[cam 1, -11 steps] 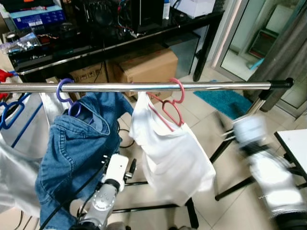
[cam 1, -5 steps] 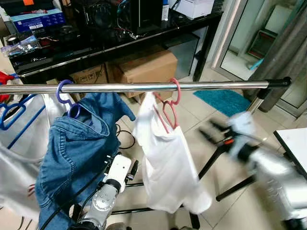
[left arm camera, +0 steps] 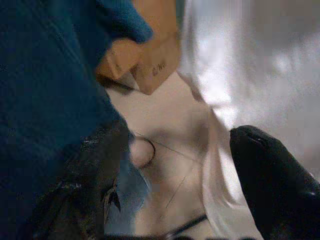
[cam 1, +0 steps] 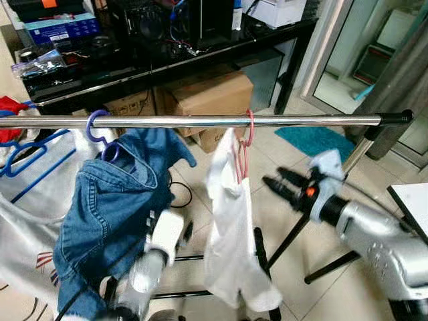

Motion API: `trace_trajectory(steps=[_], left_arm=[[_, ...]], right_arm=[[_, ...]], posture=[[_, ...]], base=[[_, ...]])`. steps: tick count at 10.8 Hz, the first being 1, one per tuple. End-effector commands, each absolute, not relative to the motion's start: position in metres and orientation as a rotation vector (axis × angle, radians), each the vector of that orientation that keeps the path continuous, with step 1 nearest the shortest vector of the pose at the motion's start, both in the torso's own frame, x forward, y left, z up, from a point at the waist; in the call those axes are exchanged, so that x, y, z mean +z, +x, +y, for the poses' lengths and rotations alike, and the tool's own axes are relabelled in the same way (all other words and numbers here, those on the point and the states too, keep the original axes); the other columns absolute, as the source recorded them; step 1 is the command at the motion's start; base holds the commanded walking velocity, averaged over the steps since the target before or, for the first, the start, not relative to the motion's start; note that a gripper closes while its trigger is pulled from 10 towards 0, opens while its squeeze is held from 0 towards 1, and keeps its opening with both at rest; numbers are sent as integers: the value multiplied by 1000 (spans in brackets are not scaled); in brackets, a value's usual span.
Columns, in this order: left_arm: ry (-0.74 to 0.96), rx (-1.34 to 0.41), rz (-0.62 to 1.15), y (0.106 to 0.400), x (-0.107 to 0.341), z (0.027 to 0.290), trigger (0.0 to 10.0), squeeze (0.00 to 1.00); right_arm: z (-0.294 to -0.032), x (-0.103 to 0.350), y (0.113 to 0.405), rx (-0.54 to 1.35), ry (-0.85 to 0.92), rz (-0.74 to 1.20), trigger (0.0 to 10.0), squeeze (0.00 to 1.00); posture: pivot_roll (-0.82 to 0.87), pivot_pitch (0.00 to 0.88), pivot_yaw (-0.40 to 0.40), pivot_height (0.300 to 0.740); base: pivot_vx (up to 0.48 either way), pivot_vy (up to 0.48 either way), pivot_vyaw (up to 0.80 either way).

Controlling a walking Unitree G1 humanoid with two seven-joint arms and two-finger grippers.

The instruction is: Hang hanger

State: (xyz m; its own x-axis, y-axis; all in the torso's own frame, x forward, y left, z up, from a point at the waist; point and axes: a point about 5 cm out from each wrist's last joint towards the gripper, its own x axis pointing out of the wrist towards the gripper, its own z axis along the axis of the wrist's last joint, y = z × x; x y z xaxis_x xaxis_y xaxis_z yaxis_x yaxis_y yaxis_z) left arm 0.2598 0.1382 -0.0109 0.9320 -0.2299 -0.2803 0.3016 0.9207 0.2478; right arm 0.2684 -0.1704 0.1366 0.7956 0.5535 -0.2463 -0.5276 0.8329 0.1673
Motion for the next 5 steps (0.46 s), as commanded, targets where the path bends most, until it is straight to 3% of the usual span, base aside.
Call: trace_trajectory(steps=[1,3,5], left_arm=[[303,-303,253,273,-3,132,10000,0],[314,-452,261,295,12,105,10000,0],[346,-622,242,302,24,75,10000,0]], right_arm=[[-183,148,279,524,69,265,10000,0],[-223,178,310,405,28,183,10000,0],[-228,176,313,385,9,192,10000,0]], posture=[[57,0,0,740],[40,0,15,740],[25,0,22,740]], base=[[0,0,0],[0,0,0],[0,0,0]])
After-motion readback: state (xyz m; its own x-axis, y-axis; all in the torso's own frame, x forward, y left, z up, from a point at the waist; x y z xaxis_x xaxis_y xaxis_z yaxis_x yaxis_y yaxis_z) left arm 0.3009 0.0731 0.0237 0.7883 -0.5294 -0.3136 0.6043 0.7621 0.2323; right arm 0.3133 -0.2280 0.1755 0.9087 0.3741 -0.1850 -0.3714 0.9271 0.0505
